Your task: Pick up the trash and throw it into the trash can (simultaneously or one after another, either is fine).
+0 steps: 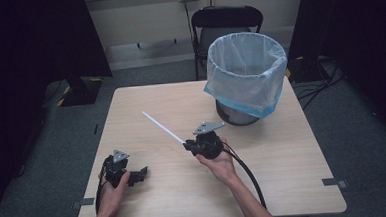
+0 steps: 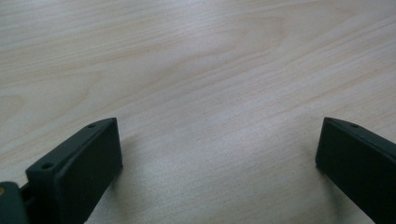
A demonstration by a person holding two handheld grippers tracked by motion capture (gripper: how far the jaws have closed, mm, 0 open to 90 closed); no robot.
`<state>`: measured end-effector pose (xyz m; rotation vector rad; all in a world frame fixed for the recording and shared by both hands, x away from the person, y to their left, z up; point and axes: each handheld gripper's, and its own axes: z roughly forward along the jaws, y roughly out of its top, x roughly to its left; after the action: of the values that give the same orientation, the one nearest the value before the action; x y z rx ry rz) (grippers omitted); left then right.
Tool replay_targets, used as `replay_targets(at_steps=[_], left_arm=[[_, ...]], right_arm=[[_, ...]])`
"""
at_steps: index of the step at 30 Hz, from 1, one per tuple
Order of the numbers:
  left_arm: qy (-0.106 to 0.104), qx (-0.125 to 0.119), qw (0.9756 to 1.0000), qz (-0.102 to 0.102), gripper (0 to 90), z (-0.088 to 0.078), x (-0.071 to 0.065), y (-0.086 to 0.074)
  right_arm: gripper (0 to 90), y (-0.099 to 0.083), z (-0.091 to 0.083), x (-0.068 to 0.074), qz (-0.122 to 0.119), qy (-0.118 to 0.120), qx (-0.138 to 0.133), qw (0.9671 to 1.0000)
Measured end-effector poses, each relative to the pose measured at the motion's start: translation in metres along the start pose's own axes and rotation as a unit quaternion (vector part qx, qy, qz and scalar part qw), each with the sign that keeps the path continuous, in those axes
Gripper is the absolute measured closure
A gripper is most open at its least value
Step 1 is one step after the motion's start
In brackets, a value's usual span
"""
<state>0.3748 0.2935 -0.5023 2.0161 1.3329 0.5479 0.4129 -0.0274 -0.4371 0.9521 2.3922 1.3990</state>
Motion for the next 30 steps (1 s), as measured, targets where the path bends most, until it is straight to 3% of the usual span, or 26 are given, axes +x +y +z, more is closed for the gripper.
replay_targets(at_steps=[15,30], left_arm=[[-0.001,-0.001,1.0,-0.002,0.0,0.0,0.0,0.0],[0.0,0.0,1.0,0.0,0.0,0.0,0.0,0.0]], right_arm=[[80.8,0.023,-0.021,0.0,0.002,0.024,-0.047,0.9986],[80.9,0.044,-0.041,0.0,-0.004,0.026,-0.079,0.9965]])
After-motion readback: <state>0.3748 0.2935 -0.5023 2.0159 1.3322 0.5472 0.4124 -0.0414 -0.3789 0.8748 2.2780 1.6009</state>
